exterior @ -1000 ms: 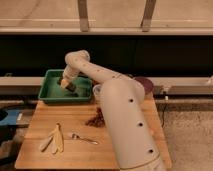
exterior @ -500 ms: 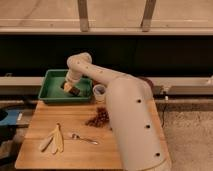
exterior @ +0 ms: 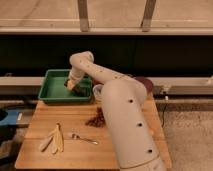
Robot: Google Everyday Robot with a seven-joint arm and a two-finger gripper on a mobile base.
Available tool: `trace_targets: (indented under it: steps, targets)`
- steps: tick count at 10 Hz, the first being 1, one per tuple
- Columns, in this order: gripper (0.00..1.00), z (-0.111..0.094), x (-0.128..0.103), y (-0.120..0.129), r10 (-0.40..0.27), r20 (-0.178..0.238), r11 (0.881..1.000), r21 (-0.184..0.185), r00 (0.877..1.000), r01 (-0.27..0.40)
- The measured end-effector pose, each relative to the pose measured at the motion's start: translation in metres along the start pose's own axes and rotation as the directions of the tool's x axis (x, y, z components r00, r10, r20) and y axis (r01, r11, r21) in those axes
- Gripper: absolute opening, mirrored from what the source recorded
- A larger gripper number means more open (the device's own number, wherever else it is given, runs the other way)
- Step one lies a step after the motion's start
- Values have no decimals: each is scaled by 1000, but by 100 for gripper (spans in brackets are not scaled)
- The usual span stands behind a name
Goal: Wipe tray with eraser
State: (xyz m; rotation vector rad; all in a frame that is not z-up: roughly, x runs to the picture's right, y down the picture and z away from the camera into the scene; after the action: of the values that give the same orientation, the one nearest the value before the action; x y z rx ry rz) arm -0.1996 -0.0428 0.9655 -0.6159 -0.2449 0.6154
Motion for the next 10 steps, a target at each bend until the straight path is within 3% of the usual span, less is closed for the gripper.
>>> trace_targets:
  steps: [3, 6, 10]
  targets:
    - [0, 6, -33, 4, -48, 38, 999, -18, 998, 48]
    - [0, 21, -57, 27, -108, 58, 991, -70, 992, 112]
    - [0, 20, -50, 53, -120, 76, 987, -94, 990, 127]
